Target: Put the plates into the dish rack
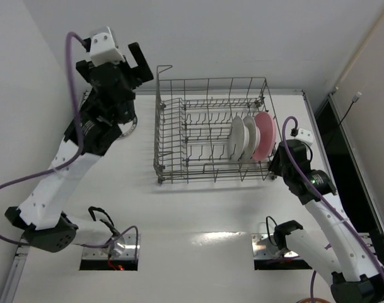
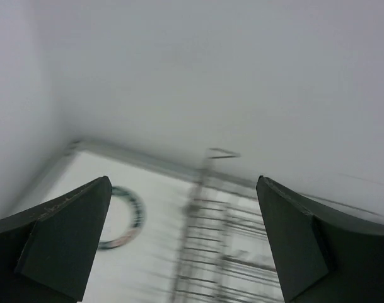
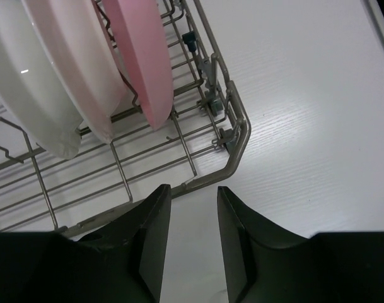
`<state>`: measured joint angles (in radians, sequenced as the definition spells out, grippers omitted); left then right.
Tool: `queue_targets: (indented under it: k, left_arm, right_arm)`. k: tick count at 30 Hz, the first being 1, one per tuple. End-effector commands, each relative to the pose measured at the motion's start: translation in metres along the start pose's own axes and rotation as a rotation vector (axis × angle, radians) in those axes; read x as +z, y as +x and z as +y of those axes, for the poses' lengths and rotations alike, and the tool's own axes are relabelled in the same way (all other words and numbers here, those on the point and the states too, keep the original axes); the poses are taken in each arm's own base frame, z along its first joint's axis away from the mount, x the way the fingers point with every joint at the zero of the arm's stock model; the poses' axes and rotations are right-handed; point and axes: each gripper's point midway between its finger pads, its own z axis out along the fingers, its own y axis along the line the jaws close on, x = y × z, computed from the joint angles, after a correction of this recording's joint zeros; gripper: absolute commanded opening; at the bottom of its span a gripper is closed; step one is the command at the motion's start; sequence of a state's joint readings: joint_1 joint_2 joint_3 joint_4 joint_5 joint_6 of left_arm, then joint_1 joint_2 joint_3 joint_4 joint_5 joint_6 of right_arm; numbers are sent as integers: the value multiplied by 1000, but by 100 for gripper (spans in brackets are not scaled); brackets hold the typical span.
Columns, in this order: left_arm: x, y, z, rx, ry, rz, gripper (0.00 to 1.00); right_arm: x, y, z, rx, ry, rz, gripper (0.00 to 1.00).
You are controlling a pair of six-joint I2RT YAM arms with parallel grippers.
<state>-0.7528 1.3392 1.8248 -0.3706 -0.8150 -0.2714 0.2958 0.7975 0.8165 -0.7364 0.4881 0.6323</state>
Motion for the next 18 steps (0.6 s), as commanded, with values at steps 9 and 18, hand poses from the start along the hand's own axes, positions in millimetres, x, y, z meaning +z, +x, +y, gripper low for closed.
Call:
queue_targets:
  k: [9, 18]
  left_arm:
    - [141, 205, 172, 282, -316, 504, 100]
    - [164, 333, 210, 265, -320, 781, 100]
  right_arm:
    - [0, -8, 19, -26, -109, -30, 36]
    - [-5, -5, 17, -42, -129, -29, 36]
